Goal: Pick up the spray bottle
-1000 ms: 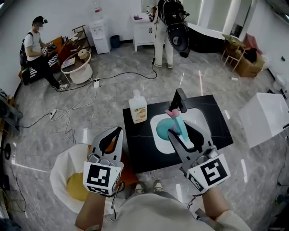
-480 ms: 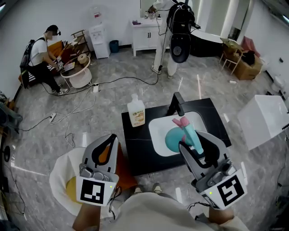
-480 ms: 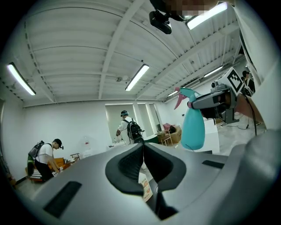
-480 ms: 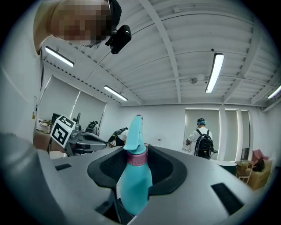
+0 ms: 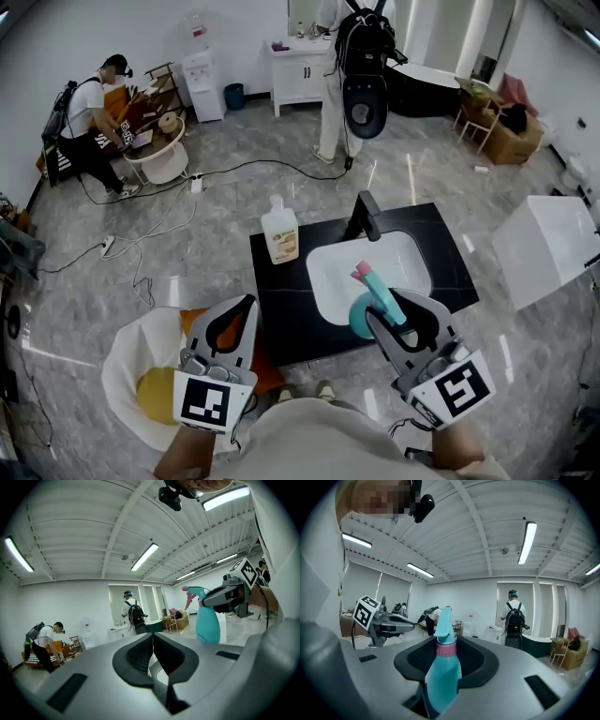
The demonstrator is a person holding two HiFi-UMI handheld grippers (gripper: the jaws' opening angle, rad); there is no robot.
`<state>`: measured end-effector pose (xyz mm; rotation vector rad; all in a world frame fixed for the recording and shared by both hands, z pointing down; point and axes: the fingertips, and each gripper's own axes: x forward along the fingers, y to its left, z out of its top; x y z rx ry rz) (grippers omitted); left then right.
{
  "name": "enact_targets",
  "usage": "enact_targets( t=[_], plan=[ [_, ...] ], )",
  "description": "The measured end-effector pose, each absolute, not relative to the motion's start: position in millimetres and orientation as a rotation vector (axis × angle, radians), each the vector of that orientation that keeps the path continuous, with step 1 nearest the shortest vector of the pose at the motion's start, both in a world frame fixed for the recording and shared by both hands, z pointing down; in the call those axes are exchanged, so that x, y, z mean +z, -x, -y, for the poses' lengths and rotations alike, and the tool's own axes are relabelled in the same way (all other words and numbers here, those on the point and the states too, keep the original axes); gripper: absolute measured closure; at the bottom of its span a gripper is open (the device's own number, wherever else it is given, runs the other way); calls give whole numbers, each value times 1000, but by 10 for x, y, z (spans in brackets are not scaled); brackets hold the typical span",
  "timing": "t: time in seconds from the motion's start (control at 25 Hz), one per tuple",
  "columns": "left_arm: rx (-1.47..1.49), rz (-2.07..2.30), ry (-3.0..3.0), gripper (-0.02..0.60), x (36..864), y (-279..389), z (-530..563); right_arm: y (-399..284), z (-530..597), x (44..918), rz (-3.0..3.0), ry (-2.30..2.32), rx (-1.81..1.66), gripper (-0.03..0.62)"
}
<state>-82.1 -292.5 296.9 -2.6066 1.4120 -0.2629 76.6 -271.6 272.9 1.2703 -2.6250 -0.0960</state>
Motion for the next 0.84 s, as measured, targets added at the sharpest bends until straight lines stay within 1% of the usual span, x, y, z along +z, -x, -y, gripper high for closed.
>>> enact_targets(
  t=[0.36,0.84],
  plan=[
    [-399,-1400,2648,560,3402,824,2864,-707,2769,3137,2595,-1229,22,434],
    [-350,-1447,2665,560,3368,841,2873,-682,2775,3210,2589,-1227,19,434]
  ],
)
